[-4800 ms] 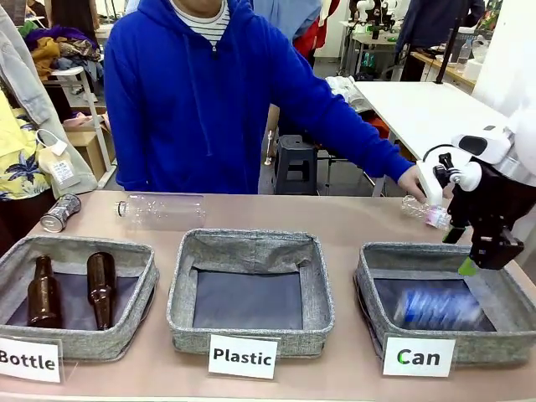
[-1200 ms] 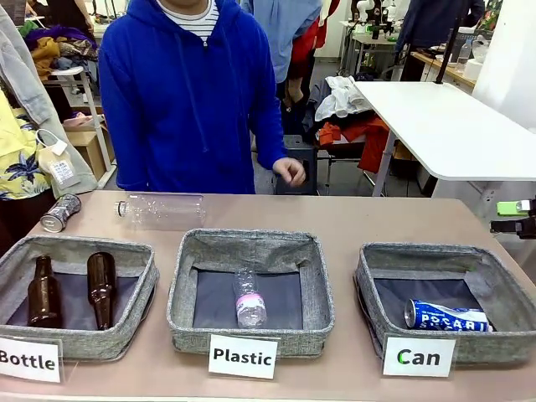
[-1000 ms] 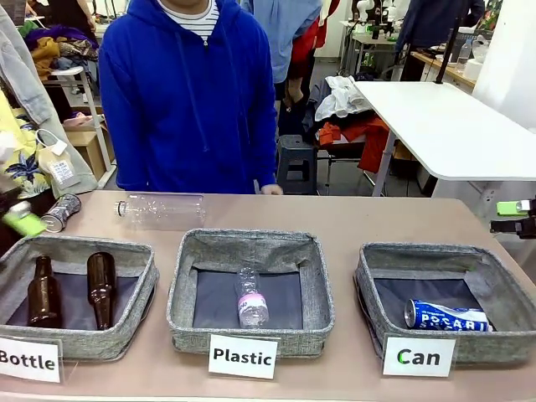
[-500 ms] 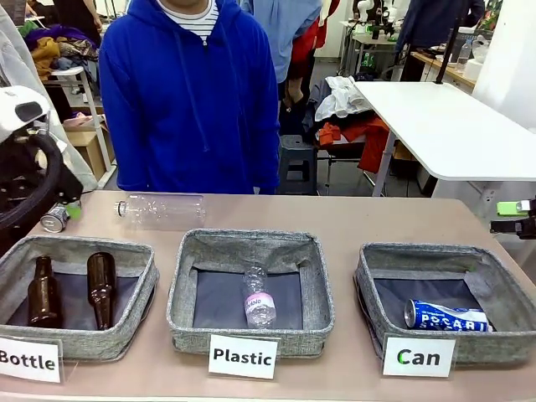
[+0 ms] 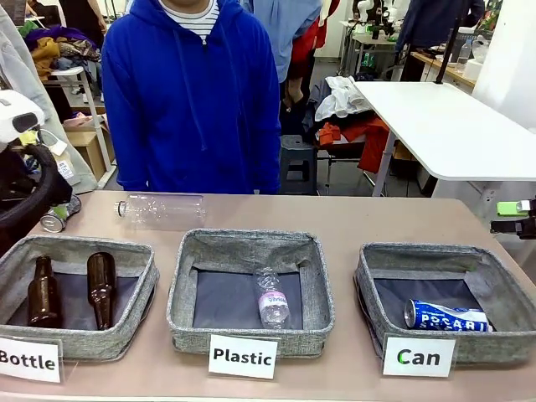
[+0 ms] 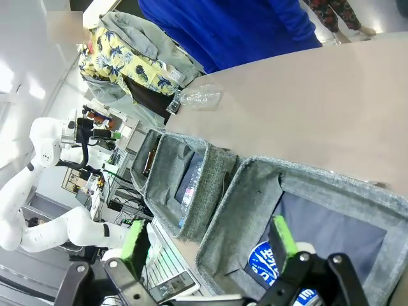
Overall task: Sort the can waste into the basket.
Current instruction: Pick up the can waste from the table and place it in the right Fabric basket.
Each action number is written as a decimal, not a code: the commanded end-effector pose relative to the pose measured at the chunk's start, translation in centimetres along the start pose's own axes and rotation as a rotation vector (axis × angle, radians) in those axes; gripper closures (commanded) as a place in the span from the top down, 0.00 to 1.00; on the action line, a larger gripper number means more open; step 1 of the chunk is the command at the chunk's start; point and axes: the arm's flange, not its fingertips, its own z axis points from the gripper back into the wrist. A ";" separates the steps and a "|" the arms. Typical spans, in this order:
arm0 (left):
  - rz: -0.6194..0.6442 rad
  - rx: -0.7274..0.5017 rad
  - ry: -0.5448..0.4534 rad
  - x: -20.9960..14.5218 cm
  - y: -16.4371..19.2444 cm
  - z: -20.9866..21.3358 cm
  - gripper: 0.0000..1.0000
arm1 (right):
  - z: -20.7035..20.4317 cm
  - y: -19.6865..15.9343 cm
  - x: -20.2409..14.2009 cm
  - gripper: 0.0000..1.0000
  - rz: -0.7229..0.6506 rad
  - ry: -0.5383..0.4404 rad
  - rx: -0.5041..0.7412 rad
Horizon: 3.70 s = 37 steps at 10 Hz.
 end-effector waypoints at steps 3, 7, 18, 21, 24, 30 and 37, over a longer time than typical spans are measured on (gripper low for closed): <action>-0.149 -0.037 -0.038 7.6 1.4 -1.6 1.00 | 0.0 0.0 0.0 1.00 0.025 -0.005 0.008; 0.013 -0.181 -0.012 17.7 5.6 -8.1 1.00 | 0.0 0.0 0.0 1.00 0.025 -0.005 0.008; 0.015 -0.763 -0.032 1.5 36.1 2.9 1.00 | 0.0 0.0 0.0 1.00 0.025 -0.005 0.008; -0.044 -0.742 -0.033 1.7 35.0 3.2 1.00 | 0.0 0.0 0.0 1.00 0.025 -0.005 0.008; -0.154 -0.600 -0.002 3.1 29.1 4.7 1.00 | 0.0 0.0 0.0 1.00 0.025 -0.005 0.008; -0.282 -0.241 0.145 11.6 15.2 3.3 1.00 | 0.0 0.0 0.0 1.00 0.025 -0.005 0.008; -0.189 -0.594 -0.033 1.9 30.2 0.7 1.00 | 0.0 0.0 0.0 1.00 0.025 -0.005 0.008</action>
